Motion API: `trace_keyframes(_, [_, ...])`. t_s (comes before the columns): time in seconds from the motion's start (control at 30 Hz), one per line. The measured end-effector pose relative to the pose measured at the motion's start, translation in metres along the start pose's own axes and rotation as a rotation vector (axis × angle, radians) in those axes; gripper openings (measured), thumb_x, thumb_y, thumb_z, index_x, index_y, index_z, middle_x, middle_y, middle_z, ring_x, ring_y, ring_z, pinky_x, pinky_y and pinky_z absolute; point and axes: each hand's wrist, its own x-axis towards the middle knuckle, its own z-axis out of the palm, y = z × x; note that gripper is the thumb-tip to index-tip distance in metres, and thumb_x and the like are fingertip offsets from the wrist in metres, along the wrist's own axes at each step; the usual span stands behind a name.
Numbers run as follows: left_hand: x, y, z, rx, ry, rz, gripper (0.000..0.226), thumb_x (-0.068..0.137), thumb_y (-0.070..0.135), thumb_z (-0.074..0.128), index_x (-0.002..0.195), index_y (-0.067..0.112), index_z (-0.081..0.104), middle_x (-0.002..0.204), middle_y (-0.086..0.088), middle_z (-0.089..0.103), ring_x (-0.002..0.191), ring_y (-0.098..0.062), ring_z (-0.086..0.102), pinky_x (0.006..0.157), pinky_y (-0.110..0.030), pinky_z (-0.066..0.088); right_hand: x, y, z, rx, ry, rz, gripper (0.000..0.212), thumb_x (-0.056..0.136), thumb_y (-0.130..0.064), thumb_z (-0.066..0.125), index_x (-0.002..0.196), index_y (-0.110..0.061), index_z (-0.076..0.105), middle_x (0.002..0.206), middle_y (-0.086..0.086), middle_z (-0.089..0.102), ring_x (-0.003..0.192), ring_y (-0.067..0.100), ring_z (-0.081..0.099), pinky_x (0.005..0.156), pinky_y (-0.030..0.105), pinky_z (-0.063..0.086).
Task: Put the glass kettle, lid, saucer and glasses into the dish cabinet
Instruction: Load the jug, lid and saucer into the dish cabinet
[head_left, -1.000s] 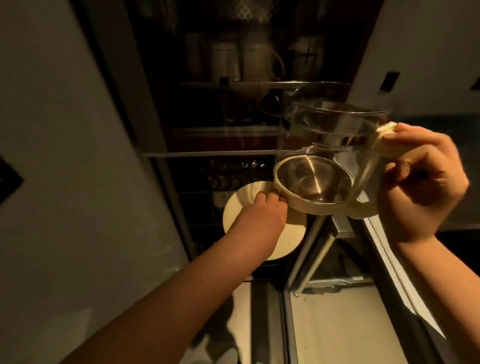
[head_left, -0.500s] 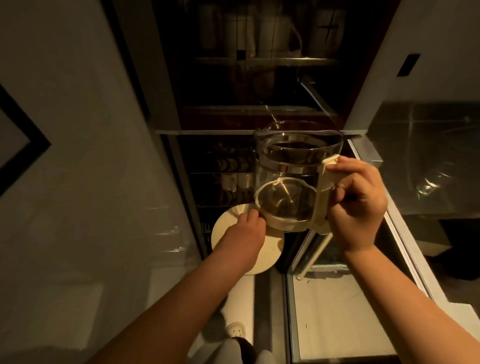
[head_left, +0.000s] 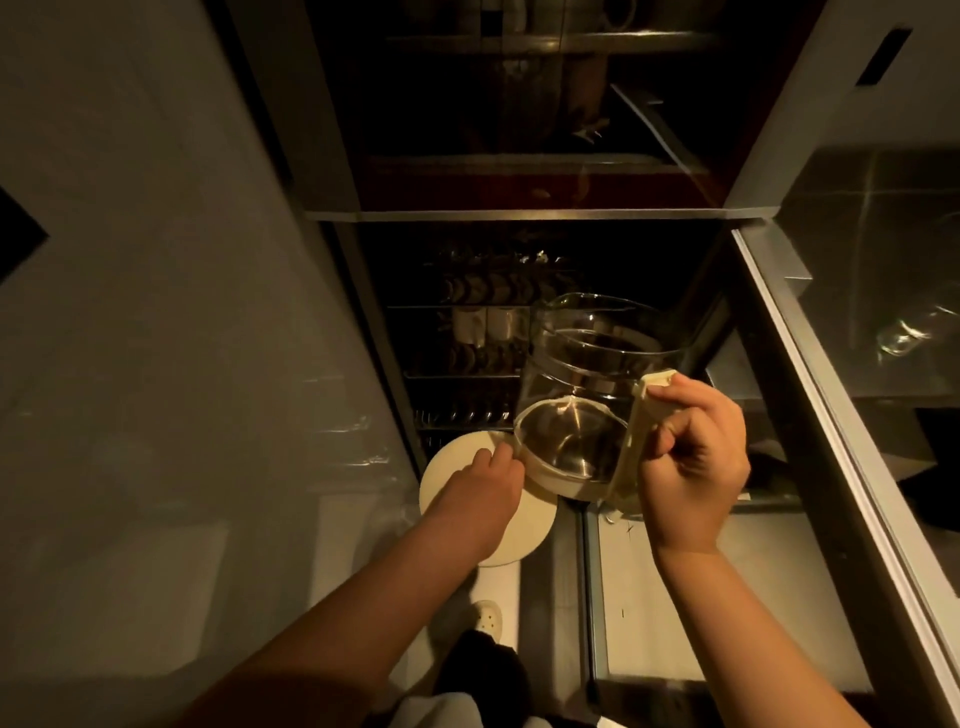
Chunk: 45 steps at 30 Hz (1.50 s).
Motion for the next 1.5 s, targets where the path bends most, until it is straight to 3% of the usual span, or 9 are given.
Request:
trace_keyframes(0.23, [0.002, 0.003, 0.025, 0.057, -0.108, 0.038, 0.063, 0.073, -0.004, 0.063, 0.128, 0.009, 0.036, 0.131, -0.012, 0.032, 0.113, -0.028, 0.038, 0.074, -0.033, 0.039, -0.024, 0.017, -0.003, -0.037, -0.069, 0.041, 0.020, 0.077, 0.002, 0.052, 0.067, -0.015, 0.051, 0.104, -0.018, 0.056, 0.113, 0.006, 0.052, 0.098, 0.032, 0.042])
trace_keyframes(0.63, [0.016, 0.008, 0.041, 0.101, -0.158, 0.090, 0.061, 0.074, -0.001, 0.064, 0.128, 0.007, 0.036, 0.130, -0.014, 0.034, 0.114, -0.030, 0.038, 0.079, -0.037, 0.043, -0.037, 0.034, -0.005, -0.101, -0.071, 0.118, 0.017, 0.078, -0.003, 0.051, 0.063, -0.011, 0.053, 0.097, -0.007, 0.060, 0.112, 0.006, 0.052, 0.098, 0.020, 0.037])
trace_keyframes(1.07, [0.037, 0.001, 0.040, 0.093, -0.158, 0.106, 0.064, 0.073, -0.001, 0.066, 0.128, 0.009, 0.037, 0.130, -0.013, 0.034, 0.113, -0.029, 0.039, 0.080, -0.035, 0.043, -0.025, 0.041, 0.005, -0.118, -0.061, 0.117, 0.017, 0.079, -0.005, 0.050, 0.065, -0.013, 0.053, 0.098, -0.007, 0.060, 0.111, 0.009, 0.053, 0.099, 0.021, 0.038])
trace_keyframes(1.3, [0.059, -0.026, 0.057, 0.066, -0.209, 0.051, 0.059, 0.076, -0.003, 0.059, 0.129, 0.009, 0.036, 0.132, -0.013, 0.031, 0.116, -0.030, 0.036, 0.080, -0.037, 0.042, -0.028, 0.053, 0.016, -0.112, -0.069, 0.158, 0.019, 0.078, -0.005, 0.049, 0.065, -0.018, 0.050, 0.098, -0.010, 0.060, 0.111, 0.007, 0.052, 0.097, 0.021, 0.039])
trace_keyframes(1.5, [0.111, -0.068, 0.057, 0.071, -0.221, -0.060, 0.066, 0.077, 0.000, 0.062, 0.135, 0.009, 0.031, 0.138, -0.014, 0.026, 0.123, -0.032, 0.032, 0.086, -0.041, 0.044, -0.030, 0.073, 0.036, -0.145, -0.123, 0.192, 0.017, 0.078, -0.005, 0.048, 0.062, -0.011, 0.053, 0.096, -0.003, 0.062, 0.109, 0.012, 0.053, 0.099, 0.019, 0.037])
